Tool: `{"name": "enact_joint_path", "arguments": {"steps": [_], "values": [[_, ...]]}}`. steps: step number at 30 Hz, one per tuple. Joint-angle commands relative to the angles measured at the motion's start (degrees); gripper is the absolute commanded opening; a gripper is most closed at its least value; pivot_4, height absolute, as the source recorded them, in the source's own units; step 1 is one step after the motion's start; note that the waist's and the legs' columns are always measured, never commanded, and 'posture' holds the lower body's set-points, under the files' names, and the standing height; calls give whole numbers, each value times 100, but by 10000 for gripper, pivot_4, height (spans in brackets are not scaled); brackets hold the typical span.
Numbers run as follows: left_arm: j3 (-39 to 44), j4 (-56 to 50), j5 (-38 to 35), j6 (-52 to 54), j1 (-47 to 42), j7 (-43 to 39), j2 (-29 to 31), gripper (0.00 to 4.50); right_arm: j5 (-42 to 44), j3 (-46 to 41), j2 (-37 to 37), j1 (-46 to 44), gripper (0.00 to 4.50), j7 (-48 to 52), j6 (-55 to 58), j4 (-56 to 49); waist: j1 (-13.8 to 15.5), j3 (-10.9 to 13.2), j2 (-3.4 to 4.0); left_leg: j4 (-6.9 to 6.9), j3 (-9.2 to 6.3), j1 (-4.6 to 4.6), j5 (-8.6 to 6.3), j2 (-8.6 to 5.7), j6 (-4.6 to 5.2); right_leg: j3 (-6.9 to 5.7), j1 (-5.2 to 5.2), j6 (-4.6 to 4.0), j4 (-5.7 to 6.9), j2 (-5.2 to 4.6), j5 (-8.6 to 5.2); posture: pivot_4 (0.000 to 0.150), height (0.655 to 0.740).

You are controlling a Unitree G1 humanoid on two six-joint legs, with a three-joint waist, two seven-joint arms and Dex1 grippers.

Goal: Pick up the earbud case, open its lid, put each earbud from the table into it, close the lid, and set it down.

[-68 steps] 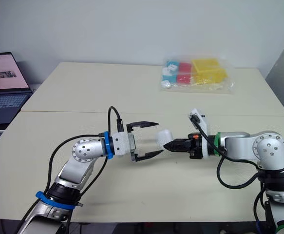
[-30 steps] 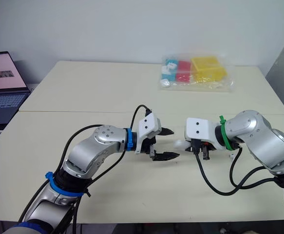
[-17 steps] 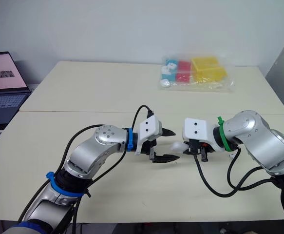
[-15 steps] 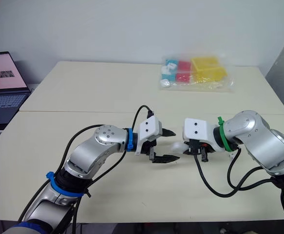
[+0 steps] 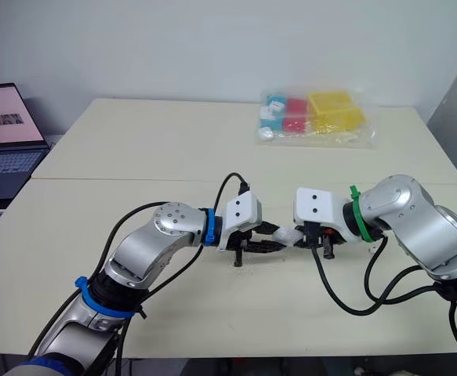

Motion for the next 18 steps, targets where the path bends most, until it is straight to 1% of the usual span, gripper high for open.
{"name": "enact_joint_path", "arguments": {"steps": [1,18], "values": [[-33,1,31,-132,-19,54,-126,7608,33,-235,-10,-137,7499,58,5,-151,0,0,0,0,0,0,0,0,0,0,0,0,0,0,0,1500,7345],[5,68,50,-223,7,50,-162,7607,-53,-220,-27,-65,7499,118,-75,-163,0,0,0,3,0,2,0,0,0,1,1,-1,6,0,1,1500,7345]]}}
